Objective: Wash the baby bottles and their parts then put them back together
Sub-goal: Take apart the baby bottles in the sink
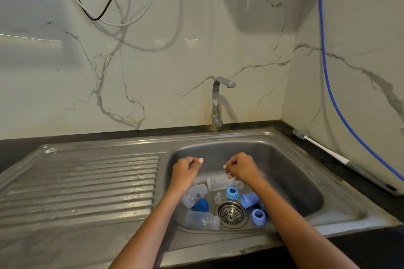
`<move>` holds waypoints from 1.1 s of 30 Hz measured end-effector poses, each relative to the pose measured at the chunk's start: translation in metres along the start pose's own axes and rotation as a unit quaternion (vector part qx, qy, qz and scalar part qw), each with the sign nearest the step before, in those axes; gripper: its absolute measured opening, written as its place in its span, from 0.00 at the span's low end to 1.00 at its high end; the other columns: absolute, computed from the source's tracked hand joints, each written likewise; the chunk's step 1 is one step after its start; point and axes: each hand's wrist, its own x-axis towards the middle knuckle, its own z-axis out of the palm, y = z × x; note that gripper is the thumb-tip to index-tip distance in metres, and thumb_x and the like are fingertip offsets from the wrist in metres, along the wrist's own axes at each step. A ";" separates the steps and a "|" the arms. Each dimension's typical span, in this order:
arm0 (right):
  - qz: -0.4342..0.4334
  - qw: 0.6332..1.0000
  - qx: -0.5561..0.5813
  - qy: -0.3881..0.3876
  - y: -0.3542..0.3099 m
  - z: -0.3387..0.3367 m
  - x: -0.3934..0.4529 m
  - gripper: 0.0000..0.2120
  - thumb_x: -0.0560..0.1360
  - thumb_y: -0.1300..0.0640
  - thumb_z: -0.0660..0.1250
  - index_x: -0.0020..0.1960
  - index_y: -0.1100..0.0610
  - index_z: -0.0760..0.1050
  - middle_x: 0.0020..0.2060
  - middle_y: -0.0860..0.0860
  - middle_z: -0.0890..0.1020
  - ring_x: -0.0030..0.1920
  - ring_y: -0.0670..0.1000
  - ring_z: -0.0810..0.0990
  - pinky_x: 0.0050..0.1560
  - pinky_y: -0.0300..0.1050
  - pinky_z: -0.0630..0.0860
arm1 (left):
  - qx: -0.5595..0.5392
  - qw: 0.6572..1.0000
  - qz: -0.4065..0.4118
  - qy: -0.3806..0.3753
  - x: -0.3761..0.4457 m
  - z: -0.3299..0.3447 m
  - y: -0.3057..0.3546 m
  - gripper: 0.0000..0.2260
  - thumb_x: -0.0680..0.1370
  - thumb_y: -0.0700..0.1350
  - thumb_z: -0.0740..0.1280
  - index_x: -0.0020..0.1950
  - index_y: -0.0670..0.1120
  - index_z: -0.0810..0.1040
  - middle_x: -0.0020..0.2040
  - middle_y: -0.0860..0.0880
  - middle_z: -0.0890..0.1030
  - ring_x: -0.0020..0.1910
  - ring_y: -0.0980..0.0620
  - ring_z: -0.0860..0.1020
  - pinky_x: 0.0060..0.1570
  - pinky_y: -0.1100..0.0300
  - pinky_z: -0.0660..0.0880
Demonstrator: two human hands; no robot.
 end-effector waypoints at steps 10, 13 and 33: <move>-0.011 1.000 0.002 0.003 0.001 -0.005 -0.002 0.10 0.76 0.57 0.69 0.35 0.56 0.79 0.36 0.54 0.85 0.40 0.53 0.85 0.51 0.53 0.81 | 0.033 0.999 -0.014 -0.001 -0.002 -0.001 -0.007 0.10 0.79 0.46 0.65 0.56 0.42 0.80 0.49 0.48 0.81 0.49 0.54 0.78 0.50 0.65 0.72; -0.013 1.000 -0.009 0.007 0.003 -0.008 -0.004 0.09 0.77 0.56 0.68 0.39 0.58 0.80 0.36 0.53 0.84 0.41 0.52 0.84 0.52 0.53 0.81 | 0.029 0.999 -0.031 -0.001 -0.004 0.002 -0.010 0.10 0.79 0.47 0.66 0.57 0.43 0.80 0.49 0.50 0.81 0.49 0.55 0.78 0.46 0.67 0.71; -0.052 0.990 -0.128 -0.009 0.004 -0.005 -0.002 0.13 0.78 0.51 0.66 0.46 0.61 0.81 0.42 0.56 0.85 0.43 0.54 0.84 0.47 0.48 0.80 | 0.491 0.814 -0.155 -0.271 0.070 0.040 -0.075 0.29 0.68 0.50 0.78 0.64 0.42 0.73 0.63 0.45 0.77 0.60 0.46 0.77 0.55 0.56 0.74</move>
